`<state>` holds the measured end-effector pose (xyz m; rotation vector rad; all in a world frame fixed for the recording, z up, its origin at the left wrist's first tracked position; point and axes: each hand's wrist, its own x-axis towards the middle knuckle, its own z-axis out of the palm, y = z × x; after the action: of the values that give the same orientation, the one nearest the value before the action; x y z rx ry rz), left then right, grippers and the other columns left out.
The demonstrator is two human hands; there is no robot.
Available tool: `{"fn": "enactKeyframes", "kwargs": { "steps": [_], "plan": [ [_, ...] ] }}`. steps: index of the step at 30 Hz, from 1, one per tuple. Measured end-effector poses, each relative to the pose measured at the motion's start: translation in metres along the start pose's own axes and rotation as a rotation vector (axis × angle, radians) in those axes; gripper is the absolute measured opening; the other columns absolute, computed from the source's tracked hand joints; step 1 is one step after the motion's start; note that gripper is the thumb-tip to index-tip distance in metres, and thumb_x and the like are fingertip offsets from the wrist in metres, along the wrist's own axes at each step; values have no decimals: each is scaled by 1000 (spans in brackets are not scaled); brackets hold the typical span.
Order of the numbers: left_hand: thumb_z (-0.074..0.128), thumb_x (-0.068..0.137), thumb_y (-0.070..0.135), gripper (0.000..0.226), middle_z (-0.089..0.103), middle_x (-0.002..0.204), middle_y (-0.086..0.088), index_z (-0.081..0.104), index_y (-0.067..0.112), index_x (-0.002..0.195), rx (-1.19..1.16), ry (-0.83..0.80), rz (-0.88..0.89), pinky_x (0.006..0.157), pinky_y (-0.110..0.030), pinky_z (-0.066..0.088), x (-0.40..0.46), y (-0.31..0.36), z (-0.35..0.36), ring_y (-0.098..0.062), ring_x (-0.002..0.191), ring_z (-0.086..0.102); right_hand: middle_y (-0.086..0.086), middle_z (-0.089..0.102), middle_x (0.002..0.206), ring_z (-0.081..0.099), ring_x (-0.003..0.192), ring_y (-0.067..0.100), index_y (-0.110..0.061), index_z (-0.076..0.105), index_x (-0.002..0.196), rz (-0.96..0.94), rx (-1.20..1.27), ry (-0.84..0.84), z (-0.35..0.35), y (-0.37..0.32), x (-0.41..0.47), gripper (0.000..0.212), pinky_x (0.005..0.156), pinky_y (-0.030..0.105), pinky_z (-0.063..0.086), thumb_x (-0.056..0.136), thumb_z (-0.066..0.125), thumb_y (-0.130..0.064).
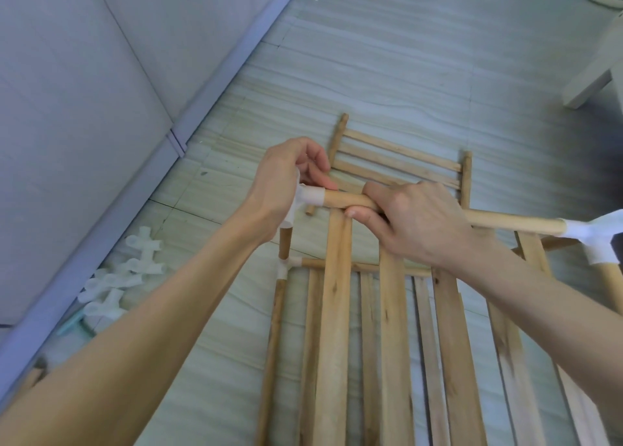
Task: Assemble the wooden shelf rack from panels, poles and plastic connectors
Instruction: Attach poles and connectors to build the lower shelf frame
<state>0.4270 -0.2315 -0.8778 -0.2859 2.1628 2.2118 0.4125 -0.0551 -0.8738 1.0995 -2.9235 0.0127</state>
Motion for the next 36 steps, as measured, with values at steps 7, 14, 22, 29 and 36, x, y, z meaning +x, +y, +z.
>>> {"fn": "enactKeyframes", "kwargs": {
  "steps": [7,14,22,29,36],
  "plan": [
    [26,92,12,38,70,70,-9,63,10,85,-39,-171,-1,77,-28,49,1,2,-4,-20,80,65,-5,39,58,52,49,28,-13,52,87,20,-27,22,1,-3,-3,66,44,26,19,83,5,-61],
    [20,93,11,44,72,74,-14,62,4,84,-97,-278,41,79,-26,52,-8,0,-9,-24,83,68,2,60,67,60,59,29,-15,49,92,-29,-7,58,3,-3,-8,69,49,29,27,81,-2,-61],
    [24,91,14,45,70,64,-16,66,2,78,-78,-113,-29,77,-32,50,1,-1,-3,-26,75,70,6,54,47,49,36,29,-9,53,73,22,28,95,6,-7,-8,56,43,17,7,89,24,-54],
    [23,94,18,49,70,68,-18,70,5,90,-29,-116,-30,73,-28,53,10,-2,-3,-27,76,70,5,53,48,49,38,30,-15,46,73,32,54,134,8,-4,-5,52,43,19,7,89,18,-56],
    [27,93,11,41,69,60,-11,65,3,79,-31,-82,15,61,-20,52,7,-1,-4,-21,66,66,9,60,65,56,49,31,-7,54,79,105,3,182,11,-13,-9,41,44,22,17,94,42,-43]
  ]
}}
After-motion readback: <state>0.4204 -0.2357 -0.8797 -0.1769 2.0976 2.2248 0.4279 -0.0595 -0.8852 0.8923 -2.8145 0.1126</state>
